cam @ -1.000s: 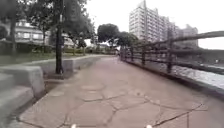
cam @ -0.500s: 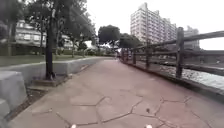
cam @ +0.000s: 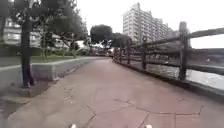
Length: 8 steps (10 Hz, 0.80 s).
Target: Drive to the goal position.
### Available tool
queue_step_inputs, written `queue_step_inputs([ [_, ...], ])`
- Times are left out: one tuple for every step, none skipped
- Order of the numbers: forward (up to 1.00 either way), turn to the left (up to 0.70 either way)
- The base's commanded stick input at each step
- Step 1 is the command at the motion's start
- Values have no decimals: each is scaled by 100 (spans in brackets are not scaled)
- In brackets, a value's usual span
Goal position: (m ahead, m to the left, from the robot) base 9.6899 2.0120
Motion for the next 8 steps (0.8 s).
queue_step_inputs([
  [100, 0],
  [100, 0],
  [100, 0],
  [100, 0],
  [100, 0],
  [100, 0],
  [100, 0],
  [100, 0],
])
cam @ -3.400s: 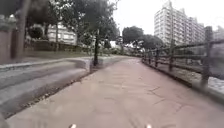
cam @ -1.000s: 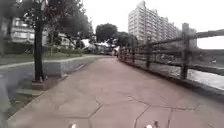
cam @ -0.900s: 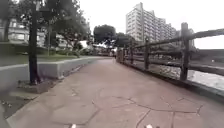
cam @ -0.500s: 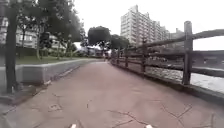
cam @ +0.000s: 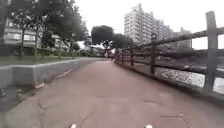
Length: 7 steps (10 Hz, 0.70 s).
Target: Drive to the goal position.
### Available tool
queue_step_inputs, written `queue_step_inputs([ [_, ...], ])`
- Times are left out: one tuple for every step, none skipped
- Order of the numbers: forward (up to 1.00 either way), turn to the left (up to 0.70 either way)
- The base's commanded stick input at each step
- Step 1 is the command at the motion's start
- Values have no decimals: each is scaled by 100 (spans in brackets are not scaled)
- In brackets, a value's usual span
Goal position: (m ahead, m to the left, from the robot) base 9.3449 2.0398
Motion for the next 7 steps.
queue_step_inputs([
  [100, 0],
  [100, 0],
  [100, 0],
  [100, 0],
  [100, 0],
  [100, 0],
  [100, 0],
])
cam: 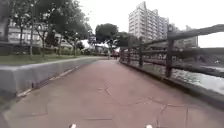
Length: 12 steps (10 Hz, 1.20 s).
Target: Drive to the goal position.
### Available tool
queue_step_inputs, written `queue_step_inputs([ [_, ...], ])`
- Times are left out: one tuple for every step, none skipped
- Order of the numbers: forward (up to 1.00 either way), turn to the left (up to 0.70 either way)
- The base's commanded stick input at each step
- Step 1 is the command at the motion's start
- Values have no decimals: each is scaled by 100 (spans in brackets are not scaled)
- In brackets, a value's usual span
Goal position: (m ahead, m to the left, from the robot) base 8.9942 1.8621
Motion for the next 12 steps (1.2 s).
queue_step_inputs([
  [100, 0],
  [100, 0],
  [100, -17],
  [100, -40],
  [100, -39],
  [100, -26],
  [100, -5],
  [100, 0],
  [100, 0],
  [100, 0],
  [100, 0],
  [100, 0],
])
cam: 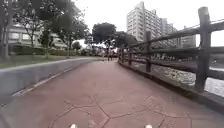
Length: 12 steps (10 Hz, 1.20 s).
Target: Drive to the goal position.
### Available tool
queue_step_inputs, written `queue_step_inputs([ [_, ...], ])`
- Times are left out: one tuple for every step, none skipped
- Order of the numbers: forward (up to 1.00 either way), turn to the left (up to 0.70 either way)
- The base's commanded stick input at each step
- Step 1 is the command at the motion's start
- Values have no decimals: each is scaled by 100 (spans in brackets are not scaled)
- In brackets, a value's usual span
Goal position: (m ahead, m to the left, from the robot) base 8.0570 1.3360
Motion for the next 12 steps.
queue_step_inputs([
  [100, 0],
  [100, 0],
  [100, 0],
  [100, 0],
  [100, 0],
  [100, -2],
  [100, -36],
  [100, -40],
  [100, -40],
  [100, -24],
  [100, 0],
  [100, 0],
])
